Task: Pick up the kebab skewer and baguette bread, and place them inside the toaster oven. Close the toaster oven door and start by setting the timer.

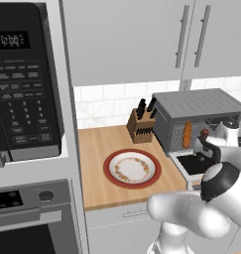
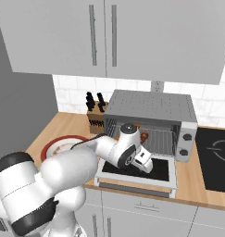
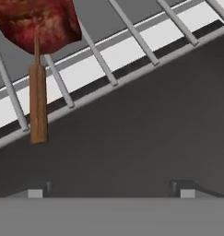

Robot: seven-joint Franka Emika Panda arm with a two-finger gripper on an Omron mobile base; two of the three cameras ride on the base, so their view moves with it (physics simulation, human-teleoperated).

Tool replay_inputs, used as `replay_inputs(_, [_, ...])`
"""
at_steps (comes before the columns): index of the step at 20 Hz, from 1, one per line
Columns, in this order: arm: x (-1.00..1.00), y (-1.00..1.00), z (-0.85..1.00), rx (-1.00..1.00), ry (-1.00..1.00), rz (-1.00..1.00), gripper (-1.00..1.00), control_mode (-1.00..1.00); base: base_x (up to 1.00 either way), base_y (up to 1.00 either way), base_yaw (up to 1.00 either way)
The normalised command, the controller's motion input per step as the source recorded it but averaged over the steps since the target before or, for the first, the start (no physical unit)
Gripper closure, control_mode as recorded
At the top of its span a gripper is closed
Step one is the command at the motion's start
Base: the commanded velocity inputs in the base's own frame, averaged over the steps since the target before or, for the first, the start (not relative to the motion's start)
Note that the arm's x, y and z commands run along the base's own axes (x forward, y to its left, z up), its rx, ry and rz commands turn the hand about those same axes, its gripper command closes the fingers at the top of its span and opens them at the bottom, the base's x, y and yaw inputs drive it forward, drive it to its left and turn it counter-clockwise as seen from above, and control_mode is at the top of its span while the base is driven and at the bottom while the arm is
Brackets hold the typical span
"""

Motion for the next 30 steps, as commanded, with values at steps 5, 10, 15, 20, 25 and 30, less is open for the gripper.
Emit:
replay_inputs(5, [0.62, 0.00, 0.00, 0.00, 0.00, -0.12, -1.00, -1.00, 0.00, 0.00, 0.00])
replay_inputs(10, [0.54, 0.01, 0.01, 0.00, -0.08, -0.11, -1.00, -1.00, 0.00, 0.00, 0.00])
replay_inputs(15, [0.22, 0.03, 0.00, 0.00, -0.06, -0.09, -1.00, -1.00, 0.00, 0.00, 0.00])
replay_inputs(20, [-0.78, 0.00, 0.05, 0.00, -0.03, 0.03, -1.00, -1.00, 0.00, 0.00, 0.00])
replay_inputs(25, [-1.00, 0.11, 0.16, 0.00, 0.01, 0.23, -1.00, -1.00, 0.00, 0.00, 0.00])
replay_inputs(30, [-0.91, 0.16, -0.08, 0.00, 0.11, 0.39, -1.00, -1.00, 0.00, 0.00, 0.00])
